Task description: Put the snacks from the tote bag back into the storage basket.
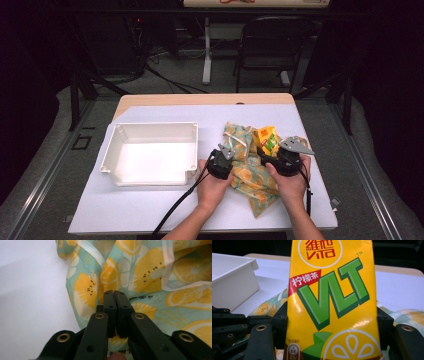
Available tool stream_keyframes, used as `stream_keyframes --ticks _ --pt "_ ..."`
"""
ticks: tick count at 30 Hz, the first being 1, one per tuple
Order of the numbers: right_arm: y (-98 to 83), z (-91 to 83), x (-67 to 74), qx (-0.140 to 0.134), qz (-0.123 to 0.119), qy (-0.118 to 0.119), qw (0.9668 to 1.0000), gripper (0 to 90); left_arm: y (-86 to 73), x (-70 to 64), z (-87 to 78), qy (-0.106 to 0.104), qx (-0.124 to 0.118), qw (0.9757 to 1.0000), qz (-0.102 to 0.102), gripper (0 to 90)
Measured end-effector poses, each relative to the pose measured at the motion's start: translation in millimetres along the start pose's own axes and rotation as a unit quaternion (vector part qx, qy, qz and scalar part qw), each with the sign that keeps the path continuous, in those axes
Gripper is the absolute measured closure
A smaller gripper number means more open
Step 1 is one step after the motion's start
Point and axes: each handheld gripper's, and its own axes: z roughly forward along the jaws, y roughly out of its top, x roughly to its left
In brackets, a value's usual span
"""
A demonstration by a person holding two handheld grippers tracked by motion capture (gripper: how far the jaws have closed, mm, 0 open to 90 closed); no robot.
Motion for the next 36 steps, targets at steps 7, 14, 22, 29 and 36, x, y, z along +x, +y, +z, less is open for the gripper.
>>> stream_keyframes --ticks 7,14,22,29,36 --pt "-0.8 -1.6 5.7 -0.017 -0.007 0.001 0.9998 33.3 1.9 1.1 -20.6 -0.032 -0.034 0.9984 -0.030 69.4" --pt "-0.5 -5.2 11.3 -0.026 -0.014 0.011 0.9995 33.3 15.1 14.5 -51.3 -0.092 -0.086 0.9890 -0.078 61.7" --pt "1.0 -6.5 24.2 -0.036 -0.031 0.020 0.9987 33.2 24.8 32.2 -66.0 -0.170 -0.123 0.9687 -0.133 52.5" --pt "1.4 -8.0 31.3 -0.042 -0.039 0.028 0.9980 33.2 30.2 38.5 -68.3 -0.218 -0.135 0.9534 -0.158 46.5" --pt "1.8 -9.5 39.2 -0.047 -0.048 0.038 0.9970 33.2 33.7 38.0 -69.0 -0.254 -0.145 0.9406 -0.173 39.4"
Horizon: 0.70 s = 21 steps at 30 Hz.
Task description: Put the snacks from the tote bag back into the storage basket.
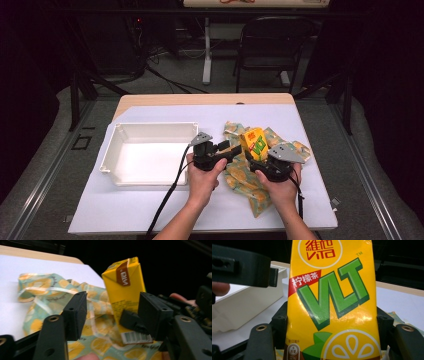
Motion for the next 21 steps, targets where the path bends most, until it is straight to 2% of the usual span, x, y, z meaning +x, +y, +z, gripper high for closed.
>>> stream_keyframes --ticks 4,6,9,21 --pt "0.2 0.1 3.5 -0.004 -0.001 0.008 1.0000 33.2 1.7 0.2 -0.3 -0.014 -0.006 0.9997 -0.019 27.5" --pt "0.6 -0.2 5.0 -0.005 -0.004 0.008 1.0000 33.2 2.6 -0.5 -0.1 -0.008 -0.007 0.9996 -0.025 23.1" --pt "0.9 -0.1 7.2 -0.007 -0.006 0.012 0.9999 33.2 4.0 -0.9 0.6 -0.012 -0.005 0.9995 -0.030 18.9" --pt "1.6 -0.5 13.0 -0.010 -0.009 0.019 0.9997 33.1 6.2 -5.2 9.8 -0.022 0.006 0.9990 -0.040 19.2"
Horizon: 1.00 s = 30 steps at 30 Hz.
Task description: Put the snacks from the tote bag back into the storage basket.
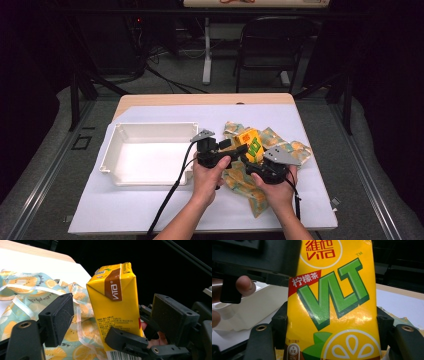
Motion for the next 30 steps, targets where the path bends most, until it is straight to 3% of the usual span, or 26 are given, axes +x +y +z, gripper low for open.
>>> stream_keyframes --ticks 30 --pt "0.9 0.6 22.3 -0.002 -0.017 0.030 0.9994 33.0 1.6 0.8 0.0 -0.015 -0.016 0.9997 -0.013 32.6"
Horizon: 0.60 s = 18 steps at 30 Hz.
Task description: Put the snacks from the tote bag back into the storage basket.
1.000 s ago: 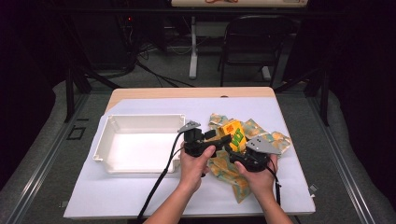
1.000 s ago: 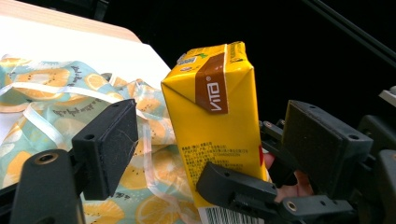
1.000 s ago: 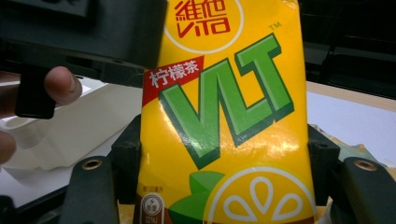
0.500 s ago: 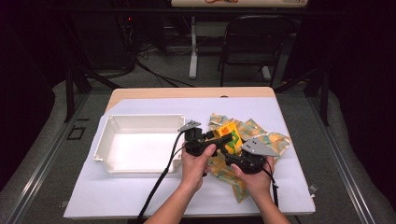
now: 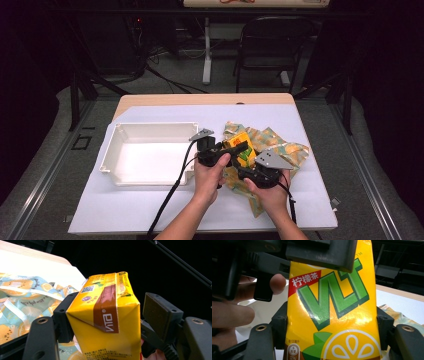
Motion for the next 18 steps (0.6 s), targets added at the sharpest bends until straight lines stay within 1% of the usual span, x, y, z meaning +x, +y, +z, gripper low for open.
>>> stream_keyframes --ticks 5,7,10,12,13,14,16,17,18 --pt "0.0 -0.4 -0.5 -0.003 0.001 -0.002 1.0000 33.0 -0.4 1.7 0.7 -0.005 0.005 1.0000 -0.005 37.4" --pt "0.0 -0.7 -0.6 -0.008 0.004 0.002 1.0000 33.0 -0.8 3.4 1.0 -0.010 0.012 0.9998 -0.009 41.4" --pt "0.4 -1.5 -0.6 -0.010 0.002 0.005 0.9999 32.8 -1.8 5.5 0.2 -0.020 0.011 0.9996 -0.015 45.7" --pt "-0.5 -0.8 -0.8 -0.014 0.003 0.007 0.9999 32.1 -1.8 7.7 -0.6 -0.027 0.009 0.9993 -0.024 48.9" --pt "-1.2 -0.3 -0.7 -0.015 0.003 0.008 0.9999 31.3 -1.9 7.5 -0.7 -0.025 0.010 0.9994 -0.022 49.9" --pt "-1.6 0.3 -0.6 -0.013 0.005 0.010 0.9999 30.0 -2.0 6.0 -1.2 -0.023 0.013 0.9996 -0.011 51.3" --pt "-2.8 2.0 -1.6 -0.012 0.009 0.019 0.9997 26.7 -2.5 2.3 -2.7 -0.010 0.017 0.9997 0.013 53.4" --pt "-2.9 2.4 -2.7 -0.009 0.015 0.028 0.9994 24.3 -2.9 0.4 -3.3 -0.006 0.016 0.9997 0.020 54.3" --pt "-3.0 2.7 -3.3 -0.010 0.019 0.033 0.9992 23.4 -3.0 -1.3 -4.2 -0.005 0.014 0.9995 0.027 54.8"
